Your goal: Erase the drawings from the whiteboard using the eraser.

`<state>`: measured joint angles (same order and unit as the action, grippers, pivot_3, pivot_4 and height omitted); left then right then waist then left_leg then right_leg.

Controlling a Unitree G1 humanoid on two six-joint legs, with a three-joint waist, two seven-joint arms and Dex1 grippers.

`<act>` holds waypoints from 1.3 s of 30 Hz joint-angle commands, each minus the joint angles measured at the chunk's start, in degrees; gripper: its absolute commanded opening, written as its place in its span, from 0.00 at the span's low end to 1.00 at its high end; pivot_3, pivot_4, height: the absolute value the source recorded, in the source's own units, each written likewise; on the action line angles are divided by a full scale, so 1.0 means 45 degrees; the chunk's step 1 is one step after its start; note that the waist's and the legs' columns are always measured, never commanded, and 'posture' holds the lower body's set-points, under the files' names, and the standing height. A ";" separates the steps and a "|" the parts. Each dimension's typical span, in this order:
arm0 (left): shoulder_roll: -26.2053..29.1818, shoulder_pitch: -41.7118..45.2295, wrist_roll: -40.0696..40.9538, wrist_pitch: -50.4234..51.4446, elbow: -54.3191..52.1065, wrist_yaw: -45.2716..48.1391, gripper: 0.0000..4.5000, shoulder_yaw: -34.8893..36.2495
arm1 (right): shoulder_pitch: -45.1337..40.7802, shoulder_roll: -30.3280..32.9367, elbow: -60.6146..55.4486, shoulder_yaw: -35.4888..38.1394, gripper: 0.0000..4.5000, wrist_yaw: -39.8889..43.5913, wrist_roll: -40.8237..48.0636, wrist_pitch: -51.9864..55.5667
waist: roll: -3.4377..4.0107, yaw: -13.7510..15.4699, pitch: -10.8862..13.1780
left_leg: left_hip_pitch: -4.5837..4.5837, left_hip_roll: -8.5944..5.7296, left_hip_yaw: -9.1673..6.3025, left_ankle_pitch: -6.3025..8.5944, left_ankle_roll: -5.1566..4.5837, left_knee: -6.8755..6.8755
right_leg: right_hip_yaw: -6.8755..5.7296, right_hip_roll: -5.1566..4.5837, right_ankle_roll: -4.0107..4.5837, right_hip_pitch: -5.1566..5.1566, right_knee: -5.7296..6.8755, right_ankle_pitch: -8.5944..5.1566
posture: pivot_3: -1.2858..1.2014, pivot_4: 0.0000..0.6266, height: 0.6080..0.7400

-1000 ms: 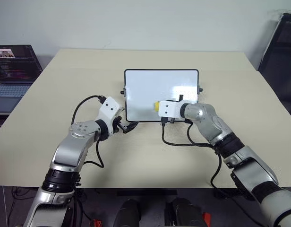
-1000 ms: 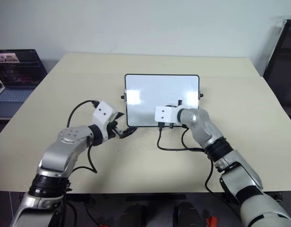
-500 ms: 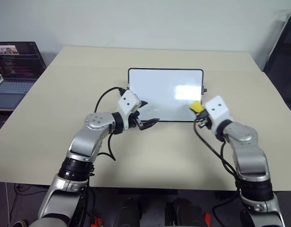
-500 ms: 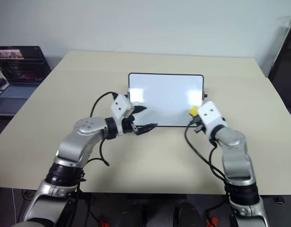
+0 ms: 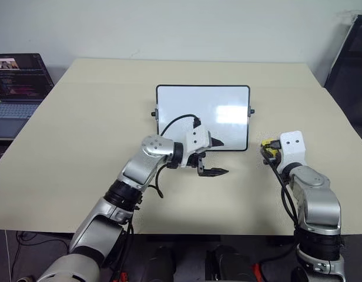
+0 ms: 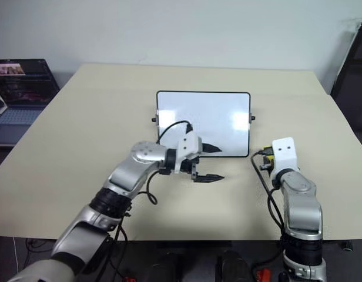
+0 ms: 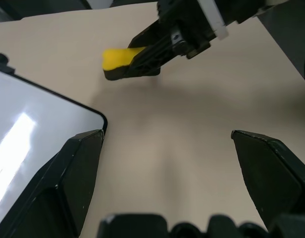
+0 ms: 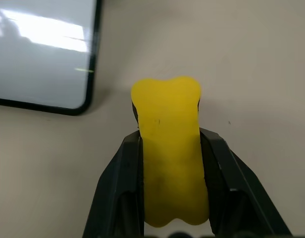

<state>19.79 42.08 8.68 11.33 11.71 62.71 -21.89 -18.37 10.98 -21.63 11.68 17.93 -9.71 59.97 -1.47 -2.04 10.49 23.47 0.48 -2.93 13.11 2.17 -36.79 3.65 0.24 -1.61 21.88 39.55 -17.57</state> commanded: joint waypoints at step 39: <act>-0.1981 -0.7695 0.0259 0.4303 -0.8733 -0.8781 1.00 0.5773 | 0.5439 -0.0026 -0.2372 -0.1485 1.00 -0.0613 0.3284 -0.9386 | 0.0007 -0.0117 -0.0009 | 0.0072 0.0017 -0.0022 0.0001 -0.0001 -0.0034 | 0.0041 -0.0062 -0.0011 0.0053 0.0012 -0.0003 | 0.52 0.24 1.00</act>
<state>11.79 8.25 10.70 31.09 -22.24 26.74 3.60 5.57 11.54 -32.38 2.66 15.67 3.74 23.76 -1.44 -2.57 10.45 23.76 0.54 -3.03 13.12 2.16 -36.95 3.84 -0.04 -1.69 22.08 39.60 -17.57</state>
